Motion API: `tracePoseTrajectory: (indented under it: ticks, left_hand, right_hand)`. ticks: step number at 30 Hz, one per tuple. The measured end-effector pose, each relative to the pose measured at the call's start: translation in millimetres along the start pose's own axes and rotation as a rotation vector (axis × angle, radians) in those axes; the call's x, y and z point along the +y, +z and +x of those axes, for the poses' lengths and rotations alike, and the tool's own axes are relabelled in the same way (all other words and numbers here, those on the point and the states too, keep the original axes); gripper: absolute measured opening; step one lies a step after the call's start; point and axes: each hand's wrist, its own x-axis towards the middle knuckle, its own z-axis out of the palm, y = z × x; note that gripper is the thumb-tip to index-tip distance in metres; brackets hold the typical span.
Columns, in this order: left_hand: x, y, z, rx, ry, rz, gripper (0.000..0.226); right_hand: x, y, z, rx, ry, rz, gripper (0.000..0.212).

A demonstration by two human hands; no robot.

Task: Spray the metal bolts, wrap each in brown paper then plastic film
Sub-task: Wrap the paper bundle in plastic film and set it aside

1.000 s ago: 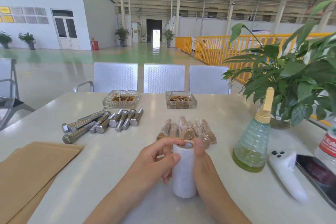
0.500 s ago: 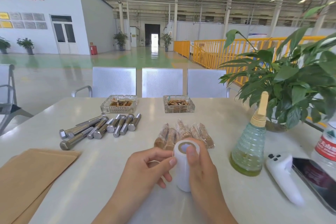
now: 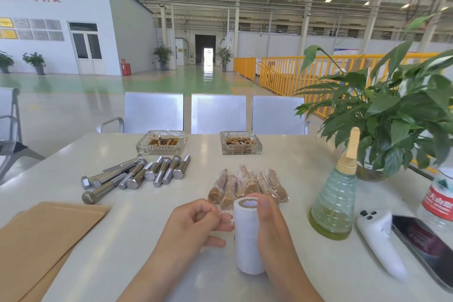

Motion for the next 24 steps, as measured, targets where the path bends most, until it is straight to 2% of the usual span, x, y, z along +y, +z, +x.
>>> tracePoseTrajectory:
  ticks: [3,6,8,10,11,14,17,21,24]
  left_hand:
    - [0,0,1,0.073,0.054,-0.022,0.014]
    - [3,2,2,0.076,0.074,-0.036,0.015]
    - [4,1,2,0.031,0.125,-0.035,0.027]
    - [3,0,0,-0.023,0.217,0.073,0.045]
    - [3,-1,-1,-0.043,0.269,0.156,0.047]
    - [3,-2,-5,-0.064,0.402,0.334,0.04]
    - [4,-3,-4,-0.104,0.458,0.372,0.041]
    - [4,3,-5,-0.124,0.381,0.345,0.019]
    - [7,2,-1,-0.07,0.254,0.277,0.034]
  right_hand:
    - [-1,-1,6,0.003,0.136,0.022,0.077]
    - [-4,-1,6,-0.021,0.169,0.012,0.079]
    - [-4,-2,6,-0.033,0.207,0.038,0.086]
    - [-5,-4,6,-0.04,0.247,0.083,0.092]
    - [-6,-6,6,-0.048,0.253,0.102,0.09]
    - [-9,-8,10,-0.066,0.297,0.167,0.085]
    - [-9,-11,12,-0.093,0.338,0.22,0.088]
    - [-11,-14,11,-0.085,0.354,0.256,0.085]
    - [-14,-11,10,-0.098,0.334,0.224,0.086]
